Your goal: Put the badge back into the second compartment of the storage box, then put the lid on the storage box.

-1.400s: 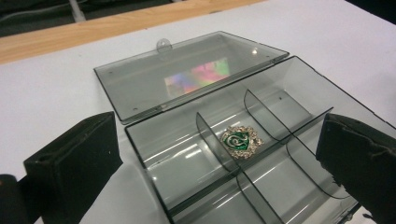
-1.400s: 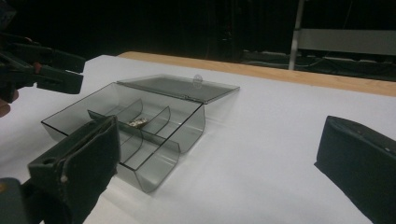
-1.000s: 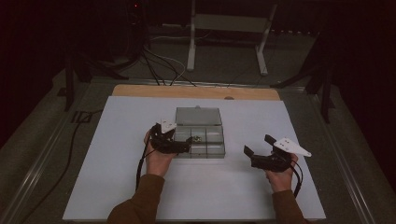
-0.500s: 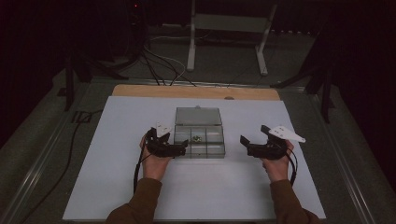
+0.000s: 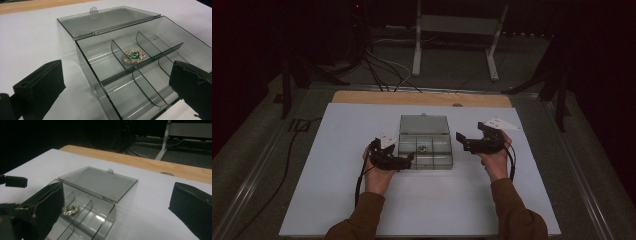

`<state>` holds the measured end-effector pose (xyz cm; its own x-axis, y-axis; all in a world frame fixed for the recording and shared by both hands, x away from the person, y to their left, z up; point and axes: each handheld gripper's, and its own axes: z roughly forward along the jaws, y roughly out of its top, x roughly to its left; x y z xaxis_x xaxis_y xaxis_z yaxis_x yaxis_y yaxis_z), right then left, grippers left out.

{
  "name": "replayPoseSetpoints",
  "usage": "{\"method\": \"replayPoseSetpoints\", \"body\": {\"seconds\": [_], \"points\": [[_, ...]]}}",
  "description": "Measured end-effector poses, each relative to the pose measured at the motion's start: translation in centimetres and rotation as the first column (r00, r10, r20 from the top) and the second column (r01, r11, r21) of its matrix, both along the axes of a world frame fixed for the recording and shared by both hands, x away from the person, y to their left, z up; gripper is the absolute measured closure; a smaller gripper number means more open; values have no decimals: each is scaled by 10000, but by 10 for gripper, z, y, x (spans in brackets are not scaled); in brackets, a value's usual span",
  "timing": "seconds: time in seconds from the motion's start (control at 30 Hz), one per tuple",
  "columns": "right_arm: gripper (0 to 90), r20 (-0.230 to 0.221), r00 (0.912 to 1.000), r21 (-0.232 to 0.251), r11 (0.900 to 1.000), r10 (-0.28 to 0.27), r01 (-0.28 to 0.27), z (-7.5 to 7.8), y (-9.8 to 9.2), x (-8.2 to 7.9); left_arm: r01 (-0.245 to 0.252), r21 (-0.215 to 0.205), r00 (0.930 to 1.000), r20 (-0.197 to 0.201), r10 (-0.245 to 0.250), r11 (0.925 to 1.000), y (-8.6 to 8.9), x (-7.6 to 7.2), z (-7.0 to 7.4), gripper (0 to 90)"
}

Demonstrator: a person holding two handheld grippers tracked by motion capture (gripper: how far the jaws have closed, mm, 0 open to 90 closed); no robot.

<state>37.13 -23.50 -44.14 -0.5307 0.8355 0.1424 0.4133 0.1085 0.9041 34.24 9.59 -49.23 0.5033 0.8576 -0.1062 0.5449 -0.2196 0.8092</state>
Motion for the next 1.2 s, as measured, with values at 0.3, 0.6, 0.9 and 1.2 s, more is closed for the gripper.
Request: {"method": "replayPoseSetpoints", "body": {"seconds": [0.3,0.6,0.9,1.2], "points": [[0,-466,9988,-44,9999,-119,117,-4,12,25,40,64,9999,-134,-39,10000,-2,0,-1,13],[0,-833,9958,-68,9993,-369,365,-11,27,46,100,-17,9996,-267,-101,9999,-6,2,-5,14],[0,-1197,9924,-343,9991,-296,257,-20,42,57,75,-52,9994,-323,-76,10000,-5,1,-5,14],[0,-1633,9856,-383,9986,-432,374,-27,49,67,113,-45,9989,-447,-115,9999,-3,1,-4,20]]}}
